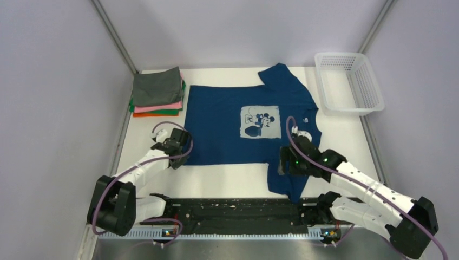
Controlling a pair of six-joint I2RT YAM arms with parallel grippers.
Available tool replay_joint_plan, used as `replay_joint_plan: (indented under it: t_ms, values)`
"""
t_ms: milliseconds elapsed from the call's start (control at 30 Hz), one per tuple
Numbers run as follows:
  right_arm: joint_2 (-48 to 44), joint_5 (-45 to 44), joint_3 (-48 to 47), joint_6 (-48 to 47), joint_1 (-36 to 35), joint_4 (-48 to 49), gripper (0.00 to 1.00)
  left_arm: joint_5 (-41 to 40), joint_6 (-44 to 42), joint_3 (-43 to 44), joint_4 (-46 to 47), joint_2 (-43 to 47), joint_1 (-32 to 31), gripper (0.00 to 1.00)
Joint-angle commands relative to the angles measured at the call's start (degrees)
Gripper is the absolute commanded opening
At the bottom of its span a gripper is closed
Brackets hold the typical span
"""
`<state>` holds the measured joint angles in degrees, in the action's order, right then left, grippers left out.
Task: Fold and stack the t-shirts
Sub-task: Grab the side of the flattened tshirt closest away from the robot with both arms
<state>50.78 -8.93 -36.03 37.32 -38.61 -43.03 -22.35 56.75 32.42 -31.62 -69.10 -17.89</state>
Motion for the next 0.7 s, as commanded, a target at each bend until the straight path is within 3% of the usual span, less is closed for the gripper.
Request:
replay_joint_plan:
  t_ms: [0,133,333,467,567,667]
  values:
    - [1.46,-3.48,0.07,9.47,-7.55,-6.93,0.71,-1.02,-0.99,-0.60,0.93,2.70,0.05,0.00]
    - [3.91,-0.96,4.07,11.52,-11.65,-4.88,0.63,-1.51,-0.51,-1.11,0.18,4.56,0.05,0.00]
    - [6.11,1.30,8.02,12.72,-11.66,-0.78,0.42,-1.28,-0.34,-1.41,-0.30,4.80,0.05,0.00]
    - [5.80,3.12,10.15,14.07,-11.96,-0.43,0.19,-1.72,1.13,-1.78,-1.88,5.66,0.05,0.00]
    - [3.77,4.60,10.39,15.38,-13.35,-2.65,0.04,-1.29,2.14,-2.48,-4.00,7.62,0.05,0.00]
    - [1.62,4.64,9.31,18.06,-16.24,-9.44,0.00,0.69,2.49,-2.98,-6.70,11.09,0.05,0.00]
